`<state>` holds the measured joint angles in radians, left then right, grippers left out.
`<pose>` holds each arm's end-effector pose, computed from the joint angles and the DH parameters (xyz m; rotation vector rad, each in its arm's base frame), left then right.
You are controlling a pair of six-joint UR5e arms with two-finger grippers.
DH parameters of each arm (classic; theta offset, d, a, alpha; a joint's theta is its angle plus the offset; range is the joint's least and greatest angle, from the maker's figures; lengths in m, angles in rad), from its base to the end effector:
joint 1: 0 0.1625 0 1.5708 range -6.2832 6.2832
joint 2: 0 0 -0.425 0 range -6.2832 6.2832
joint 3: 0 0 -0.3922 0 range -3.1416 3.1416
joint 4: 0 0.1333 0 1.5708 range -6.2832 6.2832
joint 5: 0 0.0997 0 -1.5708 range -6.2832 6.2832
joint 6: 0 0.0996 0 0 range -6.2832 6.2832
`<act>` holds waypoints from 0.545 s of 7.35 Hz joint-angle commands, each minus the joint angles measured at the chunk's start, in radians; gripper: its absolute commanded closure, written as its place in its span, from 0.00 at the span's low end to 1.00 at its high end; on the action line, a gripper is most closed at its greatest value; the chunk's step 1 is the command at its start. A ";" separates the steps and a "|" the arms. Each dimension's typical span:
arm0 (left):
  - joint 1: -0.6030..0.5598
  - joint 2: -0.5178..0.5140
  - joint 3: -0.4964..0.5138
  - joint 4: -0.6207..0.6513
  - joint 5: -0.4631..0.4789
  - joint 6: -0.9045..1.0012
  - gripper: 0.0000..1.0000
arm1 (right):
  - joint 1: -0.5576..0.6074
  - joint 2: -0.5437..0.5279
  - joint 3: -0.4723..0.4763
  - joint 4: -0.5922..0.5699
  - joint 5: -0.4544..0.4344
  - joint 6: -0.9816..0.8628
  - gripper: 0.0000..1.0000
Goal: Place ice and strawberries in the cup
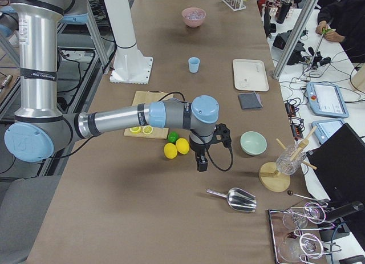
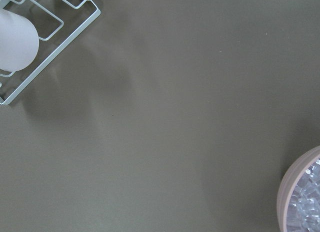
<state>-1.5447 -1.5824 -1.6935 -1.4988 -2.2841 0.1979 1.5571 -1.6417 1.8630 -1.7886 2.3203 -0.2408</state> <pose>-0.0551 -0.4994 0.6039 0.1209 0.7070 0.2366 0.0592 -0.4533 0.5729 0.0885 -0.7463 -0.2438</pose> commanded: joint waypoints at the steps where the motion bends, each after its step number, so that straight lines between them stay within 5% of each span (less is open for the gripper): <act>1: 0.000 0.001 0.000 0.000 0.000 0.000 0.02 | 0.000 -0.001 0.001 0.000 0.001 0.000 0.00; 4: 0.000 0.002 0.000 0.000 0.000 0.000 0.02 | -0.002 -0.003 0.001 0.000 0.013 0.000 0.00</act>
<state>-1.5447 -1.5803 -1.6935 -1.4991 -2.2841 0.1979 1.5558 -1.6438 1.8637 -1.7886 2.3293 -0.2408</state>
